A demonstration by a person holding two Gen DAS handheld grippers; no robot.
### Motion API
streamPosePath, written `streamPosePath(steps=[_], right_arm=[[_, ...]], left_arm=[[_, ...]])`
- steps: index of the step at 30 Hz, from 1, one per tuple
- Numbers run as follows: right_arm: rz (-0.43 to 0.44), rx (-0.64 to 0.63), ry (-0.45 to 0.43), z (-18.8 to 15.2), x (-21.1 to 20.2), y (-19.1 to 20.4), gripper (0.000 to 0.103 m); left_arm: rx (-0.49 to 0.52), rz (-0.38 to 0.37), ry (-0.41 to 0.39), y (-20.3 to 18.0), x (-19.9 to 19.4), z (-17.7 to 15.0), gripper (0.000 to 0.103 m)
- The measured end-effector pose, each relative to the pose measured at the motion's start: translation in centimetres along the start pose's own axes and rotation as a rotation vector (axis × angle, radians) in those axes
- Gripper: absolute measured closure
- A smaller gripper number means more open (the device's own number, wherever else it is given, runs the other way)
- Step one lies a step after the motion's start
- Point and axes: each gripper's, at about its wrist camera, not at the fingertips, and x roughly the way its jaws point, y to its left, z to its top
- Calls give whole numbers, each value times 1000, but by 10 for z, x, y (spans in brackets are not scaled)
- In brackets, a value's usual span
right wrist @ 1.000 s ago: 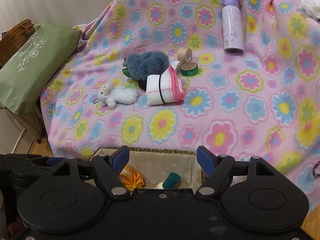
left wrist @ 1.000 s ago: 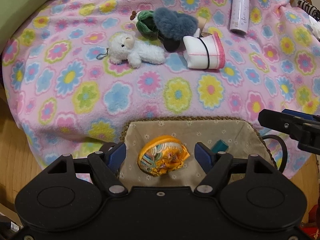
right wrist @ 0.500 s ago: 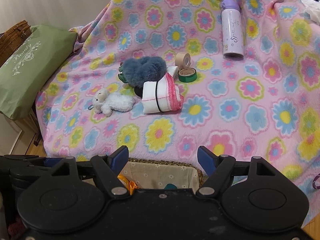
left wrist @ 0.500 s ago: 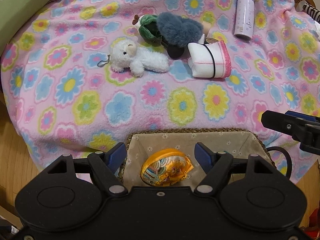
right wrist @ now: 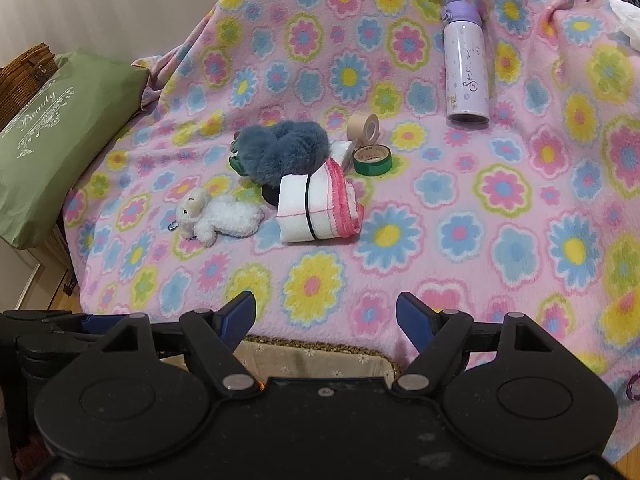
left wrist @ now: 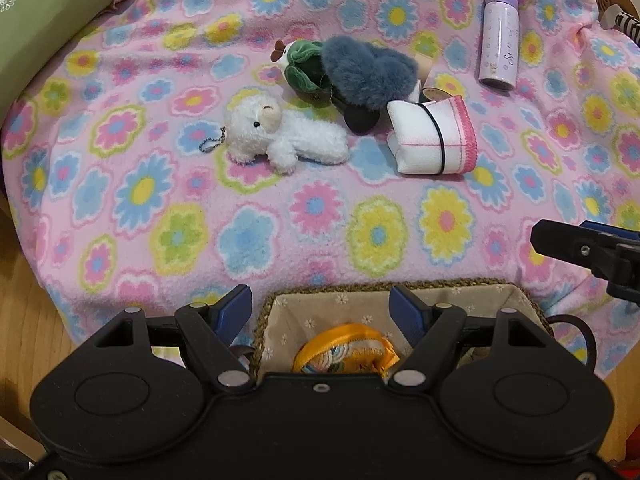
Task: Organize soft objects
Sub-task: 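Withdraw both tools from the basket toward the remaining toys, then move the left tool toward the white plush lamb while the right tool approaches the folded towel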
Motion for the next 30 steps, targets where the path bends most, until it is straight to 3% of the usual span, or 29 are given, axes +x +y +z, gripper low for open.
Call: streamPosePath(steps=[19, 30], right_arm=[[-30, 49, 11, 14, 25, -7, 16], [-147, 89, -48, 31, 33, -37, 16]], left_arm=[[24, 51, -54, 4, 21, 26, 26], [53, 168, -142, 16, 28, 45, 26]])
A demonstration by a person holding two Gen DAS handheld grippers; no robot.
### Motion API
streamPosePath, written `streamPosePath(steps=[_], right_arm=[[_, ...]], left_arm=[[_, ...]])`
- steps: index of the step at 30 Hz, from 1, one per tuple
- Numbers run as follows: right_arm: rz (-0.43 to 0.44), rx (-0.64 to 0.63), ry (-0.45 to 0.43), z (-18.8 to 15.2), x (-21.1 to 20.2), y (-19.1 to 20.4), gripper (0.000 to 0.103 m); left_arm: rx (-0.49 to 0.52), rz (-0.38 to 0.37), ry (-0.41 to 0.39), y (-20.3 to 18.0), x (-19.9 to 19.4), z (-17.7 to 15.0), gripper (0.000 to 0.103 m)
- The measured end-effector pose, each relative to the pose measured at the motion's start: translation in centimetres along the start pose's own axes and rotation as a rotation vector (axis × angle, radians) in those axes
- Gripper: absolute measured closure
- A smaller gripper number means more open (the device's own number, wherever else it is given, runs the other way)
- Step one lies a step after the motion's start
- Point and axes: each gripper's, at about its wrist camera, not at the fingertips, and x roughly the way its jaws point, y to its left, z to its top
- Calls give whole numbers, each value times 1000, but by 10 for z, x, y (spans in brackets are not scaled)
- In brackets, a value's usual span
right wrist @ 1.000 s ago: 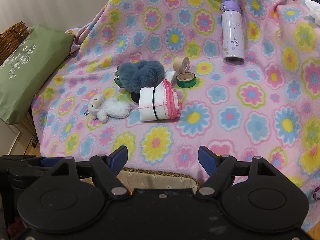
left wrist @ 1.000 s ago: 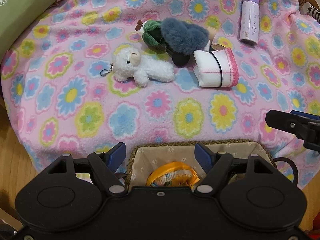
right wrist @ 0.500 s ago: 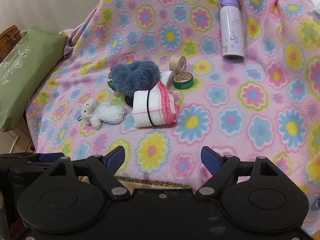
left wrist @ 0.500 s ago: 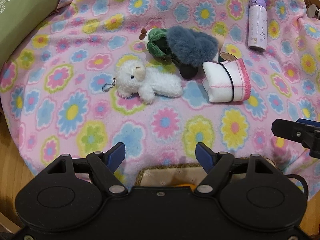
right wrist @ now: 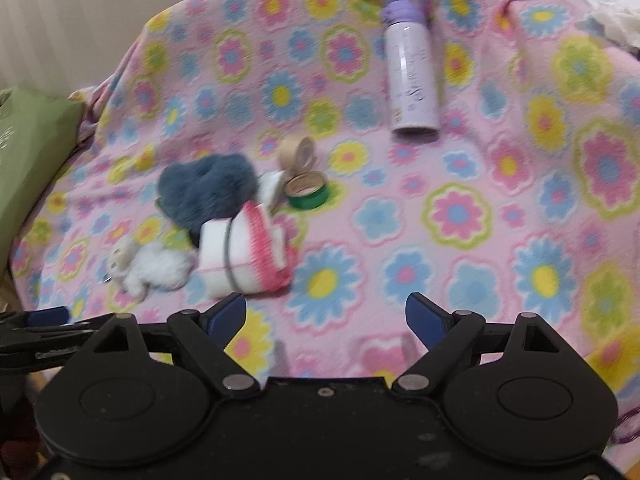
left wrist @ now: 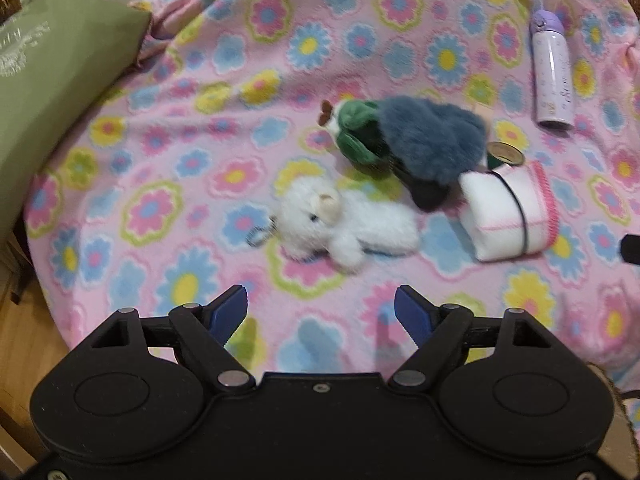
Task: Organize soft objects
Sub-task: 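Move the left tool toward the white plush lamb while the right tool approaches the folded towel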
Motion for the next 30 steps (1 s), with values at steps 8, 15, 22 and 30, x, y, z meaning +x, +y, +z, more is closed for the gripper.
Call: streamPosePath(steps=[8, 15, 22, 30], right_arm=[[-80, -15, 4, 5, 16, -9, 15], [-96, -35, 50, -5, 28, -9, 15], [-124, -37, 64, -9, 29, -8, 14], [-120, -53, 103, -14, 31, -4, 14]], left_arm=[[34, 40, -45, 8, 7, 3, 24], [8, 98, -41, 15, 17, -1, 24], [11, 148, -27, 16, 27, -10, 24], [-31, 101, 20, 20, 36, -17, 24]])
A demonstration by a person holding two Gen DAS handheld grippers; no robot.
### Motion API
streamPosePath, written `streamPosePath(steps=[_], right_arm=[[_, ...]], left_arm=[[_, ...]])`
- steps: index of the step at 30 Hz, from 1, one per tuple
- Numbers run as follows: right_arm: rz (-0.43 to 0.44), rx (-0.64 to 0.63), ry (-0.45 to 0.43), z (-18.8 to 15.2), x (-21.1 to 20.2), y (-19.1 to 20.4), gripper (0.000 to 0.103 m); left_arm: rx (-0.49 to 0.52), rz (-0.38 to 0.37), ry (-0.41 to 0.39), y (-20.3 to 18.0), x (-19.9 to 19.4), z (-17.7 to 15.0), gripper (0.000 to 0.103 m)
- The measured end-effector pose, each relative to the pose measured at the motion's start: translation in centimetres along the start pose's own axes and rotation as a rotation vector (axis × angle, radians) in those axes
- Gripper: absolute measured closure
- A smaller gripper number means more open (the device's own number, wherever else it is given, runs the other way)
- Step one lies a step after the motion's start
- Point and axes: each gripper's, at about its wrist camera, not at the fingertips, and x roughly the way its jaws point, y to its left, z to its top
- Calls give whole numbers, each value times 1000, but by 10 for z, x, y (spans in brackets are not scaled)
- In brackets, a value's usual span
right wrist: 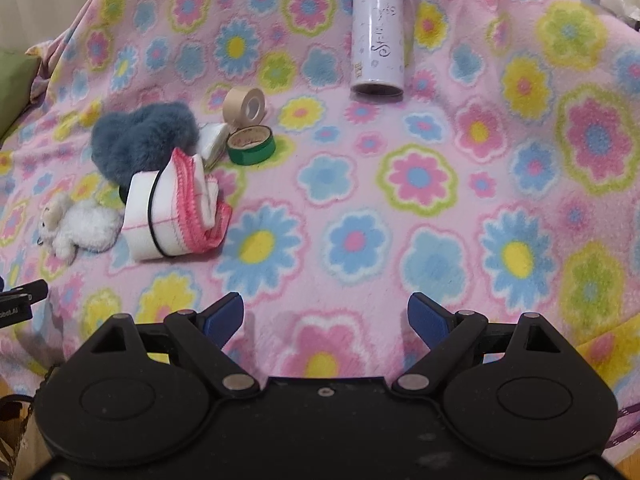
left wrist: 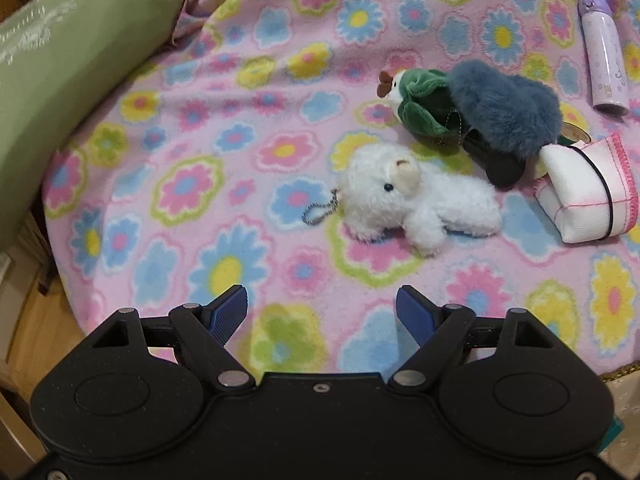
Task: Organize soft objects
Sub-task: 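Move the left tool toward the white plush lamb while the right tool approaches the folded towel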
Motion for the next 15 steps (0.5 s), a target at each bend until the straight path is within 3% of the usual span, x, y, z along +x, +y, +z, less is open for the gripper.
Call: streamPosePath(steps=[9, 15], right_arm=[[-3, -20, -46, 1, -16, 5, 13], [13, -13, -67, 4, -19, 9, 13]], left_arm=[[-21, -10, -76, 2, -32, 3, 24], [-33, 20, -103, 8, -32, 3, 24]])
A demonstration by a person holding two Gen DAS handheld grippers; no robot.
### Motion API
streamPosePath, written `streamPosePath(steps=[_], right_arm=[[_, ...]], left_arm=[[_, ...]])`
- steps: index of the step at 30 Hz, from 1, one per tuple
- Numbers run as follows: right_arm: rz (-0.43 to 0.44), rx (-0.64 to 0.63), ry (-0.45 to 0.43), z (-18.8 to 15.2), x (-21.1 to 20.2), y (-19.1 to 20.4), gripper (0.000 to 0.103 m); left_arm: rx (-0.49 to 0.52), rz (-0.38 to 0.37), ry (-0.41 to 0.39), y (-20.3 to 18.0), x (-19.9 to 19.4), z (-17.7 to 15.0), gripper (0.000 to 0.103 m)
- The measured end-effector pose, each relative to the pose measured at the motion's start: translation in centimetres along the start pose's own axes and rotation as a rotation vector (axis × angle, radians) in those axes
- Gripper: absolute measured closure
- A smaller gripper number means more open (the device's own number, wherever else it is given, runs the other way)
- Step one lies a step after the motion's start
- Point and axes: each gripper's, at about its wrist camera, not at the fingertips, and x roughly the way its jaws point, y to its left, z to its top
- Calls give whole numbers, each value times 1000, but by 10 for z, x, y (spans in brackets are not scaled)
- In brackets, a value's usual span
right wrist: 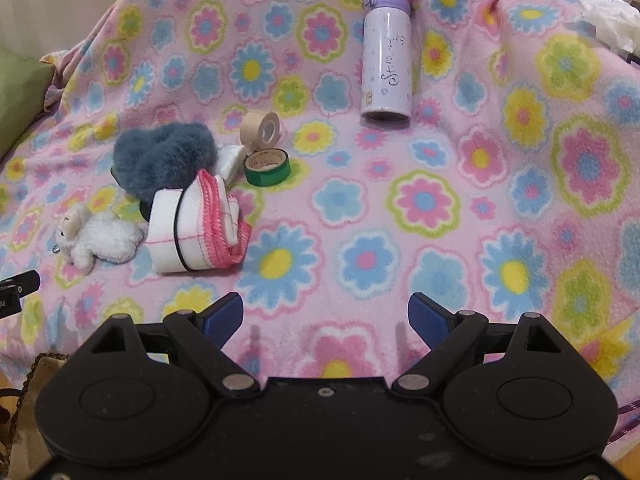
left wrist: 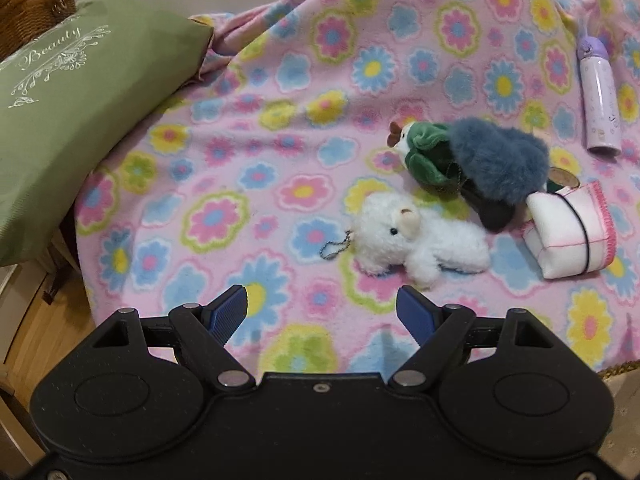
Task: Organize soft objects
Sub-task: 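Move the left tool toward the white plush lamb while the right tool approaches the folded towel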
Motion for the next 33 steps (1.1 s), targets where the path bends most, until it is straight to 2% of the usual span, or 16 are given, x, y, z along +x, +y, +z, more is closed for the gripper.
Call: streamPosePath(steps=[4, 13, 18, 20, 24, 26, 28, 30, 33], right_arm=[[-1, 4, -2, -1, 4, 1, 13], [-18, 28, -9, 2, 4, -6, 11], [-59, 18, -67, 9, -7, -6, 8], [-84, 5, -101, 12, -12, -4, 1], [-98, -37, -156, 16, -23, 4, 1], [-73, -46, -177, 17, -26, 8, 0], [-47, -45, -187, 19, -27, 12, 0], [-22, -32, -190, 20, -27, 17, 0], [-2, -11, -173, 22, -24, 24, 0]], left_arm=[[-11, -7, 31, 2, 10, -3, 24], [10, -20, 44, 2, 10, -1, 24], [37, 36, 45, 2, 9, 0, 24], [44, 63, 38, 4, 7, 2, 24], [44, 91, 0, 9, 2, 9, 23], [31, 68, -8, 11, 1, 12, 18], [18, 42, -21, 12, 0, 16, 18], [11, 18, -36, 11, -2, 18, 17], [-20, -33, -48, 12, -2, 22, 10]])
